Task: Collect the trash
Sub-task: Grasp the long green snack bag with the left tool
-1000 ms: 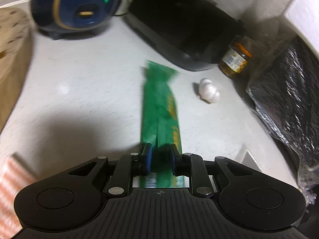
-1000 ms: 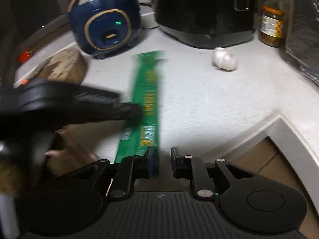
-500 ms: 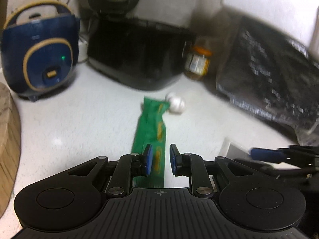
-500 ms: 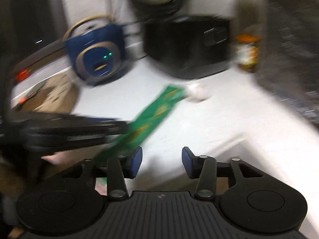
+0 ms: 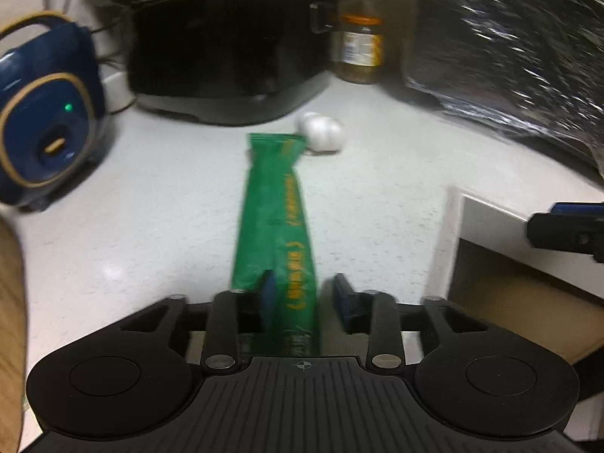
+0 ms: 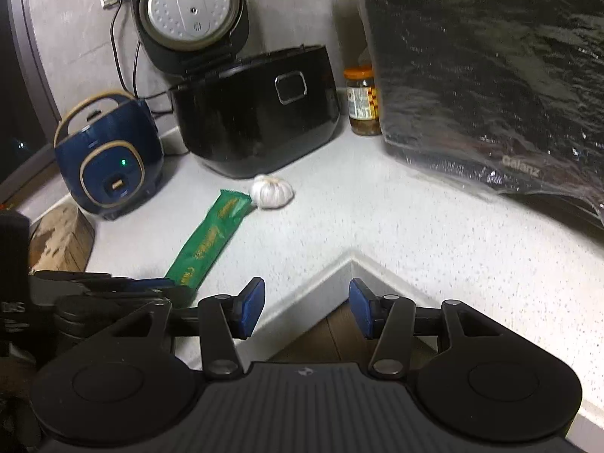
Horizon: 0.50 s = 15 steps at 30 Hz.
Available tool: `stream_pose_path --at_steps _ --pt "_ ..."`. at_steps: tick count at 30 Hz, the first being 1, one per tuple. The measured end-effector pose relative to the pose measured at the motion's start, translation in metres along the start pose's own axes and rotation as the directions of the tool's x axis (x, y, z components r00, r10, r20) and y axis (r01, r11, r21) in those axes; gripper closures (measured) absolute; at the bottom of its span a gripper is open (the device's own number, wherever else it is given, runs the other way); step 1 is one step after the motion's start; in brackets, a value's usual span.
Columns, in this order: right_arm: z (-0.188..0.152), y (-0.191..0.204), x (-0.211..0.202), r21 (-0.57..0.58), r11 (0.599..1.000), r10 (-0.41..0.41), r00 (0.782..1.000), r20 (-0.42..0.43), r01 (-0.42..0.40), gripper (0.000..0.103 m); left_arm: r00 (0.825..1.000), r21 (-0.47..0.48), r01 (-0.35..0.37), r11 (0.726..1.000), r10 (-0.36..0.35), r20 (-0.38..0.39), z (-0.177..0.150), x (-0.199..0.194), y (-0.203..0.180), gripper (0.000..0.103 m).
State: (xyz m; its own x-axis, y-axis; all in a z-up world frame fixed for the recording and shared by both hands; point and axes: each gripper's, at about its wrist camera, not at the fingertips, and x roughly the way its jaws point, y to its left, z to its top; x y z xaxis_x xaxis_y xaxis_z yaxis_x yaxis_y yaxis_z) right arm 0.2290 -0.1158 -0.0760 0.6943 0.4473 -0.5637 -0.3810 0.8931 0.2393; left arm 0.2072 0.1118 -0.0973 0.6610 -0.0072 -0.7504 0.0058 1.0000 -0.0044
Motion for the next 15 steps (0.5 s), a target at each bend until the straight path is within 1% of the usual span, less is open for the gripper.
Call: stream_pose_path --at_steps 2,3,5,6,7,8,9,11,13,14,15 --pt "-0.003 -0.001 0.001 0.001 1.0 -0.002 1.0 -0.014 0.002 0.054 0.998 -0.022 0.055 0.998 -0.055 -0.006 0.003 0.0 0.005 0.042" --pt "-0.004 -0.002 0.003 0.004 1.0 -0.003 1.0 -0.021 0.003 0.054 0.997 -0.036 0.074 0.997 -0.074 -0.006 0.004 0.0 0.007 0.043" --pt "-0.005 -0.003 0.005 0.005 1.0 -0.004 0.999 -0.032 0.004 0.054 0.993 -0.099 0.119 0.988 -0.117 0.028 0.007 -0.006 0.017 0.045" --pt "-0.006 -0.002 0.005 0.003 1.0 -0.004 0.999 -0.035 0.004 0.054 0.992 -0.125 0.113 0.986 -0.106 0.062 0.009 -0.01 0.021 0.047" --pt "-0.006 -0.002 0.005 -0.003 1.0 -0.004 0.999 -0.036 0.004 0.054 0.994 -0.132 0.086 0.988 -0.075 0.085 0.011 -0.012 0.023 0.048" --pt "-0.006 -0.001 0.005 -0.009 1.0 -0.005 0.999 -0.036 0.005 0.054 0.995 -0.132 0.052 0.99 -0.04 0.092 0.014 -0.012 0.025 0.049" --pt "-0.006 0.0 0.005 -0.015 1.0 -0.005 0.999 -0.037 0.004 0.054 0.996 -0.137 0.03 0.99 -0.019 0.083 0.018 -0.007 0.027 0.049" --pt "-0.005 0.0 0.008 -0.018 1.0 -0.002 0.999 -0.044 0.001 0.054 0.998 -0.15 0.03 0.988 -0.022 0.053 0.024 0.005 0.031 0.049" --pt "-0.005 0.002 0.011 -0.026 1.0 0.001 0.999 -0.048 -0.002 0.054 1.0 -0.141 0.014 0.99 -0.013 0.013 0.026 0.021 0.032 0.049" --pt "-0.004 0.003 0.012 -0.037 0.999 0.001 0.999 -0.049 -0.002 0.054 1.0 -0.134 0.007 0.991 -0.005 0.01 0.026 0.027 0.032 0.048" --pt "-0.002 0.005 0.014 -0.052 0.999 -0.001 0.999 -0.049 -0.001 0.054 0.999 -0.122 0.003 0.993 0.001 0.033 0.025 0.029 0.033 0.049"
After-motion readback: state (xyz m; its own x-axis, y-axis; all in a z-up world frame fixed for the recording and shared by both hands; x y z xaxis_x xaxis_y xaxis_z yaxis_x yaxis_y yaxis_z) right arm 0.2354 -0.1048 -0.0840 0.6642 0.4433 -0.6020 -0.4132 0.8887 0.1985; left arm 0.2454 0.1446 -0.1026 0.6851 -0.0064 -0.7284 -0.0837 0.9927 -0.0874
